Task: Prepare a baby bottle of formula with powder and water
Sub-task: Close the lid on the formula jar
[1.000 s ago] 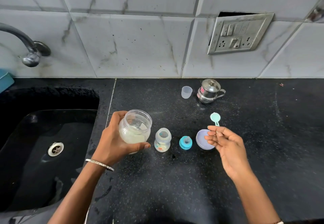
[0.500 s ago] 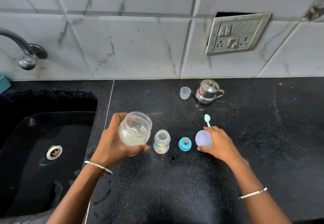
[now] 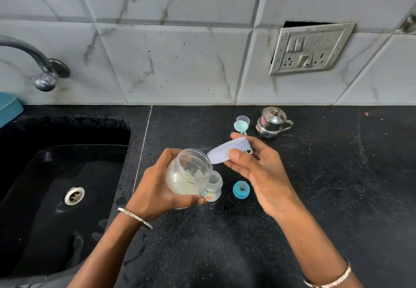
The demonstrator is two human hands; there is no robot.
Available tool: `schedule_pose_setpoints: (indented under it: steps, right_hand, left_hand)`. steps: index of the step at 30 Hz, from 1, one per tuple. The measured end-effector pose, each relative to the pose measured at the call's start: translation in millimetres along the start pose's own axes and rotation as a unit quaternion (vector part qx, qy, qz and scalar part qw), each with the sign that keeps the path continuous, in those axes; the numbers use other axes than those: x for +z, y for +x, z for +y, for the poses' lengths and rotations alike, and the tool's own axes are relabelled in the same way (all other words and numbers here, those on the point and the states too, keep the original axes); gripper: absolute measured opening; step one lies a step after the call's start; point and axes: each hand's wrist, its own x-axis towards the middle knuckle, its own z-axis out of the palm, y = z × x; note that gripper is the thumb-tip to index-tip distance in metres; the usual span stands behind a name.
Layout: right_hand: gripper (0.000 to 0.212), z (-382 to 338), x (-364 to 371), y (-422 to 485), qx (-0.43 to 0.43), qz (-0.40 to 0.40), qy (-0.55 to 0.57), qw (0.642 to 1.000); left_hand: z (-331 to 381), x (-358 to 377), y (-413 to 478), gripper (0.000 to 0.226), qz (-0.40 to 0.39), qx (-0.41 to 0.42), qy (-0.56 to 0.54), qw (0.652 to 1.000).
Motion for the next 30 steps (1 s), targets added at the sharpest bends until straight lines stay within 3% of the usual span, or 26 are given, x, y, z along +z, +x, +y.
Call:
schedule_pose_setpoints:
  steps: [5, 9, 18, 21, 25, 30]
  right_hand:
    - [0.074, 8.8, 24.7, -2.6, -0.037, -0.038, -0.048, 0.997]
    - [0.068, 18.9, 24.0, -2.7, -0.045, -0.069, -0.164, 0.983]
    - [0.082, -6.8, 7.7, 3.9, 0.046, -0.164, -0.279, 0.945]
    - [0.091, -23.8, 6.2, 7.9, 0.046, -0.202, -0.34, 0.917]
    - [0.094, -37.2, 13.6, 13.8, 0.048, -0.207, -0.347, 0.913]
    - [0.077, -36.4, 16.8, 17.7, 0.031, -0.204, -0.379, 0.902]
  left_hand:
    - [8.9, 2.3, -2.8, 0.091, -0.006, 0.011, -0.019, 1.0]
    - [9.5, -2.1, -3.9, 0.089, -0.001, 0.0, -0.04, 0.999]
    - [14.5, -3.6, -5.4, 0.09, -0.026, 0.005, -0.035, 0.999]
    - [15.7, -3.3, -5.1, 0.088, -0.038, 0.01, -0.022, 0.999]
    - [18.6, -0.6, -2.3, 0.089, -0.048, 0.018, 0.01, 0.999]
    - [17.3, -1.7, -2.9, 0.087, -0.053, 0.008, 0.04, 0.998]
